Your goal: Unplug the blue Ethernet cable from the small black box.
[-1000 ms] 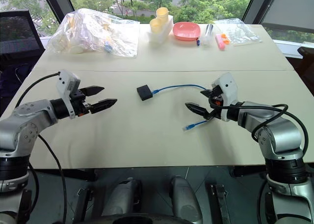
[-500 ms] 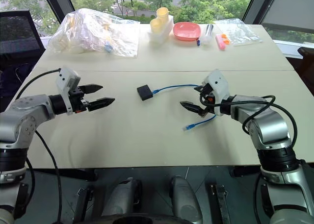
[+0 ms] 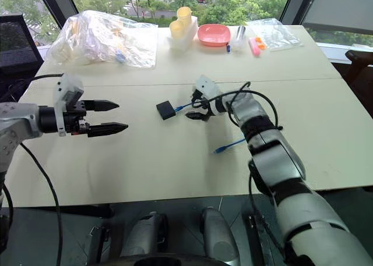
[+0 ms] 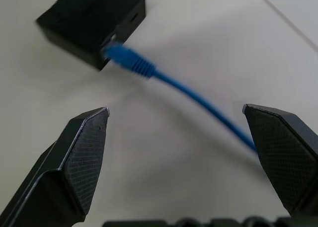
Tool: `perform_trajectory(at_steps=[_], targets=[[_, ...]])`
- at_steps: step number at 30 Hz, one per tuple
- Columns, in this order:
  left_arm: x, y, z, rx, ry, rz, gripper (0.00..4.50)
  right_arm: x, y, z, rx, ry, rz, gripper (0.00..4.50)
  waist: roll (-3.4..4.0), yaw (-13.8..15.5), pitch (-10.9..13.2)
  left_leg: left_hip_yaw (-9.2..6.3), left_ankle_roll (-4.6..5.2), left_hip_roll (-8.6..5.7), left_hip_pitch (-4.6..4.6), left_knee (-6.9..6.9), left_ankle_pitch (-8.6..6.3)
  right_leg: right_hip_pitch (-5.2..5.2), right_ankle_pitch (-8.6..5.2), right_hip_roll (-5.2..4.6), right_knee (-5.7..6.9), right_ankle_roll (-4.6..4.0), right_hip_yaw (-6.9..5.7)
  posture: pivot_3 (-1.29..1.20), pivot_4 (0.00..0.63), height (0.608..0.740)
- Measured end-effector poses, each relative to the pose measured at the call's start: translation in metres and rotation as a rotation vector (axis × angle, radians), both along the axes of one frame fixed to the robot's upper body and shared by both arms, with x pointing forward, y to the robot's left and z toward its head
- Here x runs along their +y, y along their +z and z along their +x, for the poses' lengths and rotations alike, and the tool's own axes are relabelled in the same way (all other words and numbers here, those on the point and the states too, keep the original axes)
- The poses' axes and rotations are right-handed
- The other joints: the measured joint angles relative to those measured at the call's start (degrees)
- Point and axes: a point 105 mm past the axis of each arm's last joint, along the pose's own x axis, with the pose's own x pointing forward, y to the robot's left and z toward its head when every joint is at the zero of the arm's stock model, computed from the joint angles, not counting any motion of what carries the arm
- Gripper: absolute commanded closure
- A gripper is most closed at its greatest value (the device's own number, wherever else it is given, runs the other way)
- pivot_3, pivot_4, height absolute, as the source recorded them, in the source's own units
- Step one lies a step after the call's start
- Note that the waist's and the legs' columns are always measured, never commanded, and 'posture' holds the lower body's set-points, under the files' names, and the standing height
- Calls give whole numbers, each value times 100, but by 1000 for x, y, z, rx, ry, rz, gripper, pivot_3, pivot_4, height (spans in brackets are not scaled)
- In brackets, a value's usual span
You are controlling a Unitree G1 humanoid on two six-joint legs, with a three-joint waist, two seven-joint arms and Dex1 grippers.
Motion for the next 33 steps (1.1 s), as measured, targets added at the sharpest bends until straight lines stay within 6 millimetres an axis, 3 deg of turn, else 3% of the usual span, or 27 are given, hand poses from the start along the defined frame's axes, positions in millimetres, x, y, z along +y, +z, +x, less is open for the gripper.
perform_trajectory(at_steps=[5, 8, 15, 21, 26, 28, 30, 33], targets=[[-4, -5, -12, 3, 60, -41, 16, 20, -15, -3, 6, 36, -60, 0, -3, 28, -1, -8, -6, 0, -1, 2, 3, -1, -1, -3, 10, -2, -2, 0, 150, 740], [2, -4, -16, -18, 120, -33, 0, 26, -18, -6, -5, 67, -101, 738, -3, 1, -2, -6, -7, -1, 23, 3, 3, 18, -10, -8, 10, -19, 1, 0, 150, 740], [16, -2, -15, -40, 232, -39, 0, 32, -29, -15, 57, 117, -113, 4462, -6, -15, -6, -7, -10, 1, 78, 3, 5, 68, -13, -2, 10, -26, 1, 0, 150, 740], [19, -3, -15, -38, 253, -34, 0, 28, -31, -23, 170, 140, -60, 4462, -9, 4, -9, -7, -12, 1, 94, -5, 4, 81, -25, -4, 10, -45, 1, 0, 150, 740], [19, 2, -4, -53, 255, -68, 0, 28, -23, -11, 33, 102, -65, 4462, -7, 3, -8, -4, -15, 0, 84, -6, 6, 68, -25, -4, 11, -45, 1, 0, 150, 740], [19, 15, 10, -78, 264, -156, 0, 22, -4, 5, -153, 31, -66, 4462, -3, 22, -4, -9, -42, -3, 54, -2, 22, 44, -22, -5, 12, -47, 0, 0, 150, 740], [23, 28, 26, -76, 276, -265, 0, 13, 30, 17, -395, 27, -117, 4462, -3, 22, -4, -8, -48, -7, 19, 4, 27, 13, -18, -4, 14, -44, 0, 0, 150, 740], [30, 46, 44, -61, 255, -394, 0, 3, 71, 19, -652, 56, -159, 4462, -9, 17, -7, -6, -49, -9, 1, -1, 27, -6, -4, -2, 15, -17, -1, 0, 150, 740]])
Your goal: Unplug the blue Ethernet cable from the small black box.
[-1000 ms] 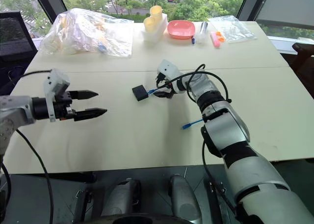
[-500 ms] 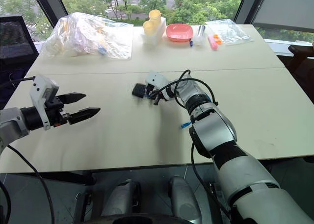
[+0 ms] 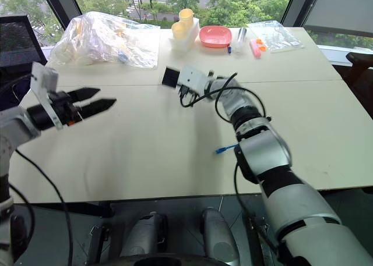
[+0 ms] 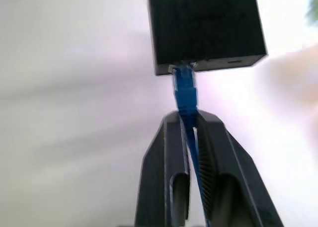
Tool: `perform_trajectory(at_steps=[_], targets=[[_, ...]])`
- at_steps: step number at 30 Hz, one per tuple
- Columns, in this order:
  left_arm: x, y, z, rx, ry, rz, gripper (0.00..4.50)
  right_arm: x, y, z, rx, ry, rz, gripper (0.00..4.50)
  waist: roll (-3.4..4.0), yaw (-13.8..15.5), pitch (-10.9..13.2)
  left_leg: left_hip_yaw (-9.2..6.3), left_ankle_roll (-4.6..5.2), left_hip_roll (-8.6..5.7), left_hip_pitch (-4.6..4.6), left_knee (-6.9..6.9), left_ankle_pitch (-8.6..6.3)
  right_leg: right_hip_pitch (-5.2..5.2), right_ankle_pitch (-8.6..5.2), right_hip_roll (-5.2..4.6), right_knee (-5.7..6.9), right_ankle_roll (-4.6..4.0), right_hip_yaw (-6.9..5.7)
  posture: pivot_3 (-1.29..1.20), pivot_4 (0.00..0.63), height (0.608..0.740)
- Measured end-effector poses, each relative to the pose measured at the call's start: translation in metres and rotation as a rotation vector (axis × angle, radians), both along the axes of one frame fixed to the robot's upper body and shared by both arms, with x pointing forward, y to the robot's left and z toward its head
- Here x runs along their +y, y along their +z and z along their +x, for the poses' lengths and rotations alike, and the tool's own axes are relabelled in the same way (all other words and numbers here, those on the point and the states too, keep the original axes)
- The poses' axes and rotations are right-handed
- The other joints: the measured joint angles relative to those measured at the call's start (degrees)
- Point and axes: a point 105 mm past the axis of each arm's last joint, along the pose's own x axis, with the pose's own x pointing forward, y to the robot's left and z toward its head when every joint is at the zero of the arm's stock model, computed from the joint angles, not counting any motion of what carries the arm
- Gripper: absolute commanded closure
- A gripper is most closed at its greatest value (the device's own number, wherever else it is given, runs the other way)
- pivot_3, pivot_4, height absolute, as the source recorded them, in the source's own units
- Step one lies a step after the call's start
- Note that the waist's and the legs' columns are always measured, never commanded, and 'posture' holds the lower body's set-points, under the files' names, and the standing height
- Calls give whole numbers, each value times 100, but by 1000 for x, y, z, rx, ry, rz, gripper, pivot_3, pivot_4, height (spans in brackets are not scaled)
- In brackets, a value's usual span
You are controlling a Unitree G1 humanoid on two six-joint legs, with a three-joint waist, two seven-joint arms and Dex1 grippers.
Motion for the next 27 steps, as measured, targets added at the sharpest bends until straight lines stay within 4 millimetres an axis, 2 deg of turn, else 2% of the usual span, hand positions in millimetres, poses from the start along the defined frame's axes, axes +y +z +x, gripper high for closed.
perform_trajectory(at_steps=[1, 3, 6, 8, 13, 17, 20, 27], targets=[[-5, 5, 3, -1, -59, -29, 0, -2, 10, -3, -75, 20, -3, 4462, -2, -1, -1, 0, 0, 0, 0, -4, 0, 2, 4, 0, 0, 11, 0, 0, 150, 740], [-20, 7, 10, 15, -181, -59, 0, -4, 12, -10, -167, 47, -11, 4462, -2, 6, -1, 1, 1, 0, 1, -11, -1, 2, 1, 0, -2, 16, 1, 0, 150, 740], [-38, 4, 29, 49, -278, -100, 0, -4, -10, -22, -224, 73, -68, 4462, -1, 13, 0, 1, 1, -2, -5, -10, -1, -3, 0, 2, -1, 17, 0, 0, 150, 740], [-53, 6, 47, 65, -337, -115, 0, -12, -15, -29, -286, 69, -125, 4462, -2, 23, 2, 0, 2, -3, -21, 2, -1, -15, 0, 5, 1, 17, 0, 0, 150, 740], [-87, 16, 68, 44, -464, -14, 0, -3, 21, -43, -488, 101, -160, 4462, -2, -37, 2, 2, 3, -3, -35, 6, 0, -28, 0, 11, 0, 18, 4, 0, 150, 740], [-96, 5, 77, 62, -467, 43, 0, 2, 29, -47, -529, 101, -165, 4462, -2, -54, 2, -4, 5, 1, -34, 2, -1, -30, 0, 17, 5, 17, 3, 0, 150, 740], [-102, -5, 79, 89, -475, 38, 0, 3, 25, -51, -529, 100, -171, 4462, -3, -38, 3, -4, 6, 0, -44, 6, -1, -33, -1, 15, 3, 19, 3, 0, 150, 740], [-111, 5, 78, 42, -516, 48, 0, 4, 18, -54, -519, 93, -179, 4462, -4, 5, 3, -5, 6, -1, -51, 11, -1, -36, 0, 13, 0, 19, 3, 0, 150, 740]])
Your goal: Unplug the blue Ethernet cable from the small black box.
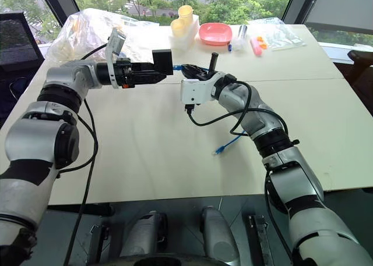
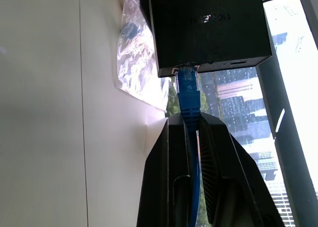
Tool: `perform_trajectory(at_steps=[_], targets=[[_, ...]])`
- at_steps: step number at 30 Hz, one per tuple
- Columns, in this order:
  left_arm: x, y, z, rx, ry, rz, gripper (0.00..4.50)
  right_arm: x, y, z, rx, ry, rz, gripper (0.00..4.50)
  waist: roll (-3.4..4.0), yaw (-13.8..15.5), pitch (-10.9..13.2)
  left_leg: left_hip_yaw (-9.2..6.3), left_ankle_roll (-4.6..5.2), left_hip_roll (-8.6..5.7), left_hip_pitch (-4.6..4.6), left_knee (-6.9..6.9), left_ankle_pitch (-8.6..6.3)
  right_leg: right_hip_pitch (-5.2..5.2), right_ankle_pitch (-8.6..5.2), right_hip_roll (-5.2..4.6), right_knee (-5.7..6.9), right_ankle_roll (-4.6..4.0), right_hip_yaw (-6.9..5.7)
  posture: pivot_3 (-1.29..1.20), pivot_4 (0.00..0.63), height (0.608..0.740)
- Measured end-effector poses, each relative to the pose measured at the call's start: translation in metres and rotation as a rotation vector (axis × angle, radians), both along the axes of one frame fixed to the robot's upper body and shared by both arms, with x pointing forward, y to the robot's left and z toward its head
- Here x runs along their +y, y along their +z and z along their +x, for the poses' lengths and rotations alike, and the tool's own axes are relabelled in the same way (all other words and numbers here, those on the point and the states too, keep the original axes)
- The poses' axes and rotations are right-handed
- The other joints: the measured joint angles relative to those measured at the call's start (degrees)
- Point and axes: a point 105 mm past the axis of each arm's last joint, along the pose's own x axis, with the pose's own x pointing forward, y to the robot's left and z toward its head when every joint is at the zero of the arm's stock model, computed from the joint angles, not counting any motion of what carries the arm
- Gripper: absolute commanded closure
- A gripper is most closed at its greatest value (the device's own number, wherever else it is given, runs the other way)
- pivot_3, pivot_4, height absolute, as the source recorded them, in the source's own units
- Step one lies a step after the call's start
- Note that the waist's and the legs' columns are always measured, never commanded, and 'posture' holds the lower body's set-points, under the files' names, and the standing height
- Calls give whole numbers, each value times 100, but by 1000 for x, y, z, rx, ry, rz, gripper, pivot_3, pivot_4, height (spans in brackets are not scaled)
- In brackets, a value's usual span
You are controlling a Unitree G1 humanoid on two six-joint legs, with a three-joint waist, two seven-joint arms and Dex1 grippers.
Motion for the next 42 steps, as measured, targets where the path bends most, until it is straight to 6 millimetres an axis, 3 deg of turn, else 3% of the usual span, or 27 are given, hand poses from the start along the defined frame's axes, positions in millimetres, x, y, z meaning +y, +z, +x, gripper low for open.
perform_trajectory(at_steps=[14, 17, 25, 31, 34, 37, 40, 42], targets=[[-4, 9, 4, -12, 28, -73, 0, 1, -10, 1, 39, -18, 23, 4462, 0, -3, 0, -3, 0, 0, 2, 0, 0, 0, 1, 1, 4, 1, -1, 0, 150, 740], [-7, 8, 4, -11, 26, -81, 814, 2, -10, 1, 41, -17, 26, 4500, 0, -1, 0, -3, 0, 0, 1, 0, 0, 0, 1, 1, 4, 1, -1, 0, 150, 740], [-8, 7, 5, -17, 27, -67, 3999, 7, -7, -3, 29, -2, 35, 4500, 0, -3, 0, -4, 0, 0, 1, 1, 0, 0, 1, 1, 5, 1, -1, 0, 150, 740], [-9, 5, 5, -15, 26, -52, 3986, 6, -10, -4, 42, -3, 37, 4500, 0, -1, 0, -4, 0, 0, 1, 1, 0, 0, 1, 1, 5, 1, -1, 0, 150, 740], [-9, 3, 6, -12, 31, -46, 3986, 6, -13, -8, 89, 20, 61, 3389, 0, 0, 0, -4, 0, 0, 1, 1, 0, 1, 1, 1, 5, 2, -1, 0, 150, 740], [-9, 4, 6, -24, 37, -47, 3986, 8, -20, -14, 133, 51, 58, 1821, 0, 0, 0, -5, 0, 0, 1, 3, 0, 1, 2, 1, 6, 3, -1, 0, 150, 740], [-7, 2, 4, -44, 17, -27, 3986, -9, -28, -17, 252, 15, 136, 319, -1, 12, -1, -8, 0, 0, 2, 4, 0, 5, 2, 1, 6, 3, -4, 0, 150, 740], [1, -5, -1, -20, -9, -12, 3986, -26, -36, -22, 512, -14, 423, 319, -1, 14, -1, -14, 0, 2, 2, 4, 0, 9, 2, 1, 8, 3, -9, 0, 150, 740]])
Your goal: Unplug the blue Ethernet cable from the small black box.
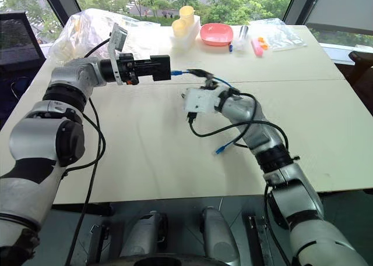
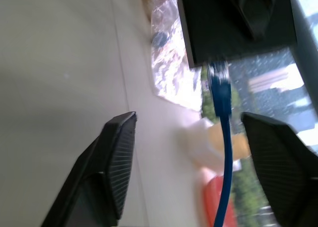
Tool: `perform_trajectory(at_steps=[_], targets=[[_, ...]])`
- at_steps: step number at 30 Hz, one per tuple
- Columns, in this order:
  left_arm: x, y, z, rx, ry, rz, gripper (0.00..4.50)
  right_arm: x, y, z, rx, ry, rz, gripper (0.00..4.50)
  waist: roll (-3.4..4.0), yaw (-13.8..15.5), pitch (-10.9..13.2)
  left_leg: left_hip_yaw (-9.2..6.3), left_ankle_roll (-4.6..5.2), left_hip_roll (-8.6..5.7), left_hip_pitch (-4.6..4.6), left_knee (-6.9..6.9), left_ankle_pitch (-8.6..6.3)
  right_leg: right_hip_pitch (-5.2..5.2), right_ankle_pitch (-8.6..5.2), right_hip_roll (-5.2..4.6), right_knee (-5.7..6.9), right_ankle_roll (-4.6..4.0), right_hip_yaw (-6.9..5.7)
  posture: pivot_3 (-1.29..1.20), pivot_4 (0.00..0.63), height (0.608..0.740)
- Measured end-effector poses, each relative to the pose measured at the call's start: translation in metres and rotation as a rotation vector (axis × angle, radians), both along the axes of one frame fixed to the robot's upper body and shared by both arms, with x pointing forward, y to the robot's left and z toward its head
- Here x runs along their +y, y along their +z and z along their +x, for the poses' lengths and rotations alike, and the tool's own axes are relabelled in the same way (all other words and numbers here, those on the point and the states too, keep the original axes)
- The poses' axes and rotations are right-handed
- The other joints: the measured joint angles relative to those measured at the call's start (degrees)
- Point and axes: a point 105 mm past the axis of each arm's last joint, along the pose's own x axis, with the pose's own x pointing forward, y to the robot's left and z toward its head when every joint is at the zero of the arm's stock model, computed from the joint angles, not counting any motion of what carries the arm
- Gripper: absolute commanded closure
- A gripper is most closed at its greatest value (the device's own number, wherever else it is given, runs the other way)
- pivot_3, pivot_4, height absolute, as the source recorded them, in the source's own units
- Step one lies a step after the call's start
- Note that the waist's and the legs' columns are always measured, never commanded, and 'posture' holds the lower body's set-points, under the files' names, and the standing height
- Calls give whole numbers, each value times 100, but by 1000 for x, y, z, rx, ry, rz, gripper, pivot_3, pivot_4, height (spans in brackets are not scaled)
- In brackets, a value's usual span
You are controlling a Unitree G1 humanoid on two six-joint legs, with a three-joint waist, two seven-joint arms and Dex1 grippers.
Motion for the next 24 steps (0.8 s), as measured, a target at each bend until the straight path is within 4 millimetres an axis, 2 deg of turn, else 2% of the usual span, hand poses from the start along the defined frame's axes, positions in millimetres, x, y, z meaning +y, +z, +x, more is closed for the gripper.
perform_trajectory(at_steps=[2, 4, 7, 10, 13, 16, 21, 24], targets=[[7, -3, -7, 44, -44, -15, 3986, -4, -6, -15, 357, 44, 398, 319, 0, -10, 0, -7, -1, 6, -4, 4, 1, -1, 2, 0, 5, -2, -9, 0, 150, 740], [9, 1, -12, 81, -77, -52, 3986, 3, 5, -32, 577, 166, 645, 319, 1, -15, 1, -7, 0, 7, 1, 7, 1, -1, 2, -2, 13, -3, -10, 0, 150, 740], [13, 9, -16, 127, -102, -151, 3986, 22, 35, -52, 723, 361, 896, 319, 1, -15, 0, -11, 1, 9, 14, 6, 0, 3, 3, 3, 19, -7, -13, 0, 150, 740], [17, 16, -20, 164, -126, -237, 3986, 38, 43, -58, 841, 460, 1095, 319, 1, -7, 0, -16, 2, 10, 24, 7, 1, 13, 4, 5, 22, -8, -19, 0, 150, 740], [15, 25, -24, 167, -158, -272, 3986, 53, 34, -49, 929, 436, 1164, 319, 1, 1, 0, -16, 2, 8, 13, 14, 1, 10, 4, 1, 19, -8, -18, 0, 150, 740], [12, 34, -26, 153, -183, -289, 3986, 59, 37, -45, 914, 425, 1159, 319, 1, 0, 0, -15, 2, 5, 2, 15, 1, 7, 4, -3, 13, -5, -18, 0, 150, 740], [11, 36, -30, 153, -204, -302, 3986, 59, 34, -37, 884, 387, 1177, 319, 1, -12, 0, -16, 3, 5, 0, 11, 1, 3, 4, -2, 14, -4, -19, 0, 150, 740], [11, 28, -31, 173, -207, -279, 3986, 55, 34, -30, 848, 352, 1195, 319, 1, -13, 0, -16, 3, 6, 1, 12, 1, 2, 4, -1, 16, -5, -19, 0, 150, 740]])
